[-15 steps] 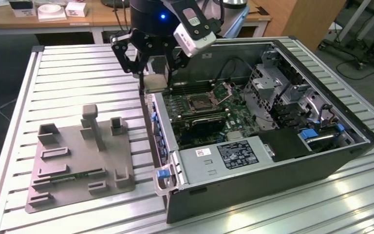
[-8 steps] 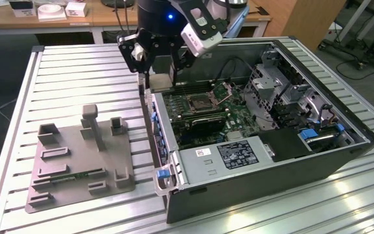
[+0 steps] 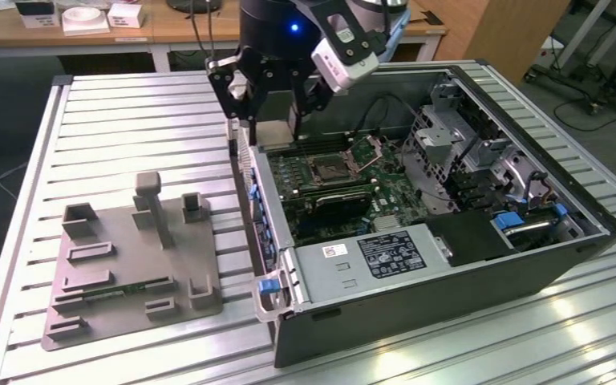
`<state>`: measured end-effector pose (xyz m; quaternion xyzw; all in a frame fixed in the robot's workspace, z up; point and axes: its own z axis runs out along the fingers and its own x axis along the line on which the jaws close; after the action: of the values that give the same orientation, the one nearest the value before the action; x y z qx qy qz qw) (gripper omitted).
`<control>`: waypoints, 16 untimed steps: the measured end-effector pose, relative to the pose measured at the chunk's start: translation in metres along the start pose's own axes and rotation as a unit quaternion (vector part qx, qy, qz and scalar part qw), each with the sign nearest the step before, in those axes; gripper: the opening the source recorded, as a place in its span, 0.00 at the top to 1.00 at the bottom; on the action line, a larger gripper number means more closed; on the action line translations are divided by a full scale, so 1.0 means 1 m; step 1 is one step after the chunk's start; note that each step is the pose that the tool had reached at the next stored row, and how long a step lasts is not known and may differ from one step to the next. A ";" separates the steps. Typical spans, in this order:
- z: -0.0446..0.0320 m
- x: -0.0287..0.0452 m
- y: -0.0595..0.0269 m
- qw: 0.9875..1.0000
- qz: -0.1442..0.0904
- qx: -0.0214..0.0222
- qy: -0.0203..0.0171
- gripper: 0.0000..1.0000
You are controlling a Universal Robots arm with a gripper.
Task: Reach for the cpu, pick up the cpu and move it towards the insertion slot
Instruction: 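Pick up the cpu and move it towards the insertion slot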
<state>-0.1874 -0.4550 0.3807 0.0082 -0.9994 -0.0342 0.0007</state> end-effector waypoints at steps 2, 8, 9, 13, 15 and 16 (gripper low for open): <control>0.0000 -0.0023 0.0000 1.000 0.000 0.000 0.000 0.45; 0.0002 -0.0106 -0.0002 1.000 0.000 0.000 0.000 0.45; 0.0003 -0.0118 -0.0002 1.000 0.000 0.000 0.000 0.45; 0.0004 -0.0175 -0.0003 1.000 0.000 0.000 0.000 0.45; 0.0004 -0.0205 -0.0003 1.000 0.000 0.000 0.000 0.45; 0.0005 -0.0222 -0.0004 1.000 0.000 0.000 0.000 0.45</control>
<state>-0.1652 -0.4550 0.3802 0.0082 -0.9994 -0.0343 0.0007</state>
